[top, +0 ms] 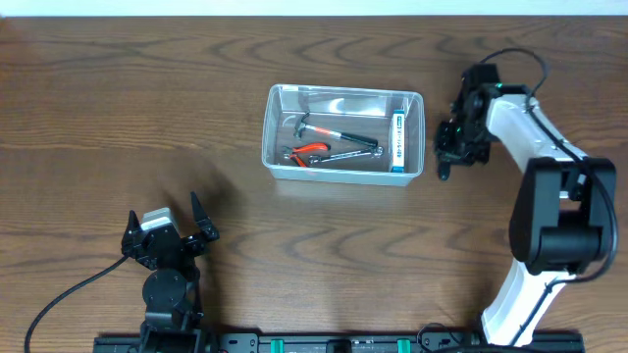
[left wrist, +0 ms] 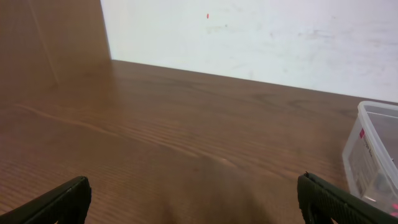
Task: Pack container
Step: 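Grasp the yellow-handled screwdriver with the right gripper, then place the screwdriver into the container and release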
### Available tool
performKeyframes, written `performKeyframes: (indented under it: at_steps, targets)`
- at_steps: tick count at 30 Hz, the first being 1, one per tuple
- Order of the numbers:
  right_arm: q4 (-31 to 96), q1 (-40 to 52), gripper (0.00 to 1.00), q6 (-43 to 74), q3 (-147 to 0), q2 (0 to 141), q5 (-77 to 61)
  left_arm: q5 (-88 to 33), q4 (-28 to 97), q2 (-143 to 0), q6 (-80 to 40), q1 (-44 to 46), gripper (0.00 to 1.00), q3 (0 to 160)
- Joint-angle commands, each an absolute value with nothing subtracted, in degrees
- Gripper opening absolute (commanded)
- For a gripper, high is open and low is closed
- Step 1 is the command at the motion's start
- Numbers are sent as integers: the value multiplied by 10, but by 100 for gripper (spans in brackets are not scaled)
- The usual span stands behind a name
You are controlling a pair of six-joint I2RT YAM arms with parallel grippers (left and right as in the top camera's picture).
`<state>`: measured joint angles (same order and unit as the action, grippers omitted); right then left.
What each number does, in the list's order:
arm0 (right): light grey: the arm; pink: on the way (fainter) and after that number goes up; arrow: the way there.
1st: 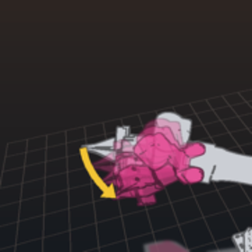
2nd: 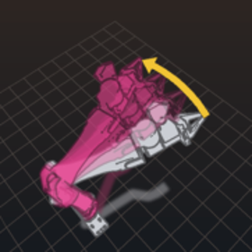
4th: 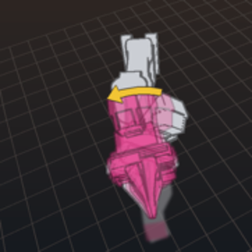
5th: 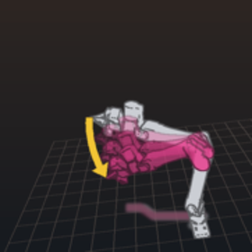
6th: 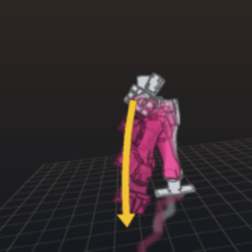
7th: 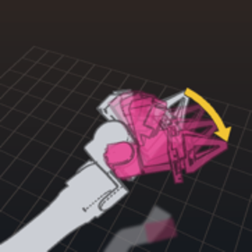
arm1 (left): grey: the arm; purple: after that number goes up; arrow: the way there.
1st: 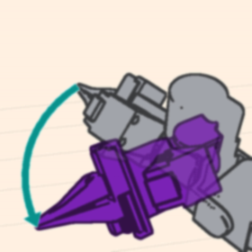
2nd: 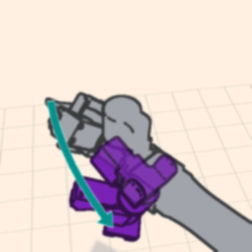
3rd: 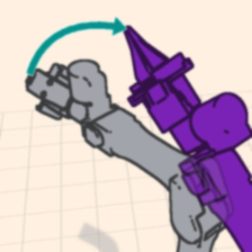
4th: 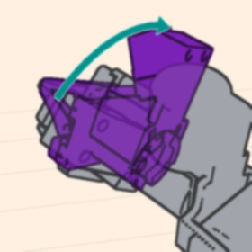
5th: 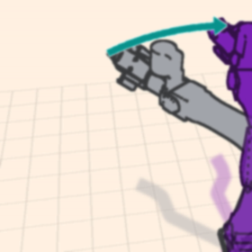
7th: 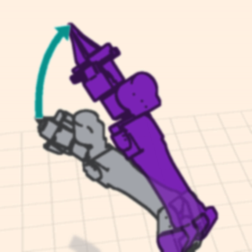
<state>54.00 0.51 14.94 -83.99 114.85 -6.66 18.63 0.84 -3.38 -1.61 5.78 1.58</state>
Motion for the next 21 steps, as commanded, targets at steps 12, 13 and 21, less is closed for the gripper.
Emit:
performKeyframes:
  at_steps: [12,13,21]
  targets:
    - [495,209,1,-124,-929,947,-78,196,23,-32,-15,57,98,2]
    - [498,228,1,-170,-928,954,-78,196,23,-32,-15,57,98,2]
    - [492,277,1,-522,-926,1071,-59,196,23,-32,-15,57,98,2]
